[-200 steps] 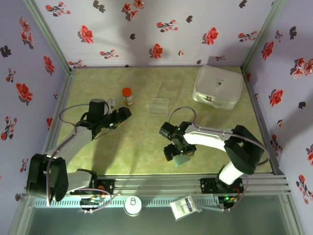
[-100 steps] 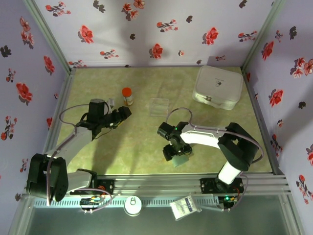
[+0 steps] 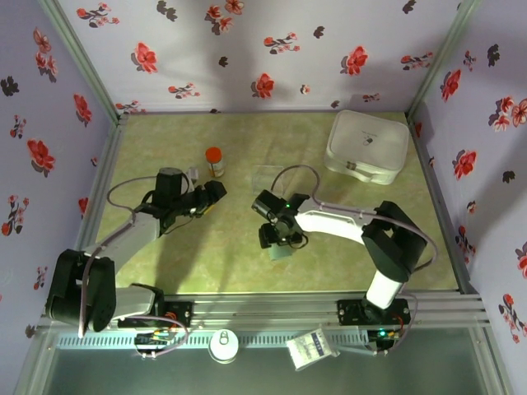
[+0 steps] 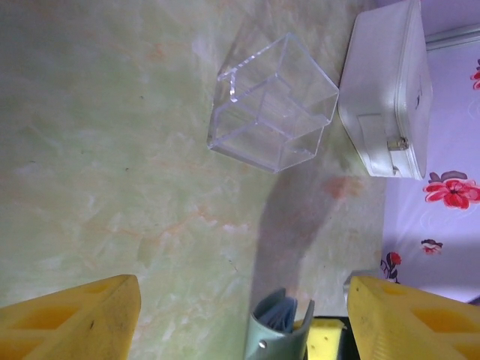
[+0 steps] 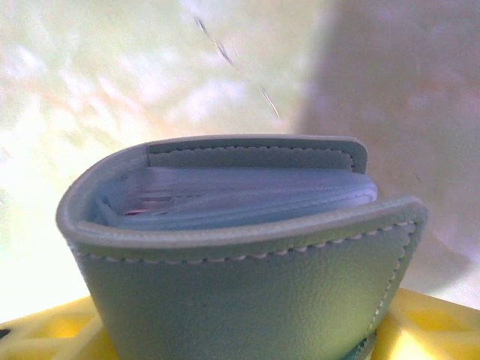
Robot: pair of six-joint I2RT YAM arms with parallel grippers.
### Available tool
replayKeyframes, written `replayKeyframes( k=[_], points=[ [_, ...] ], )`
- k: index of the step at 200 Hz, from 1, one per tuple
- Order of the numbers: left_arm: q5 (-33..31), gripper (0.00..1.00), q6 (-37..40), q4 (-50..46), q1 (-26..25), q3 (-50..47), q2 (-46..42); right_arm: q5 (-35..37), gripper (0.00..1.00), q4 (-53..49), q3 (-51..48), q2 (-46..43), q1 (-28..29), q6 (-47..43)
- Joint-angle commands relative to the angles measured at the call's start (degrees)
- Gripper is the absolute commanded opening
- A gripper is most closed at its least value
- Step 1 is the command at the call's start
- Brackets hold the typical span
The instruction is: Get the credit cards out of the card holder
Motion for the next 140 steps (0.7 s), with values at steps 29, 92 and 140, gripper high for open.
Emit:
replayKeyframes(
  k=[29,92,140],
  points=[
    [0.4,0.73,-2.4,5.7,-2.8,-0.9,3.9,4.6,0.65,0.0,9.6,8.0,-2.7,4.1],
    [0.3,0.69,-5.7,12.5,-6.1,-1.6,9.1,3.9,0.64,1.3,14.4,14.5,-4.8,5.2],
    [-0.3,0.61,-6.8,12.0,-6.5,-2.2,10.5,2.8,0.73,2.0,14.4,14.0,-4.8,5.7]
  ],
)
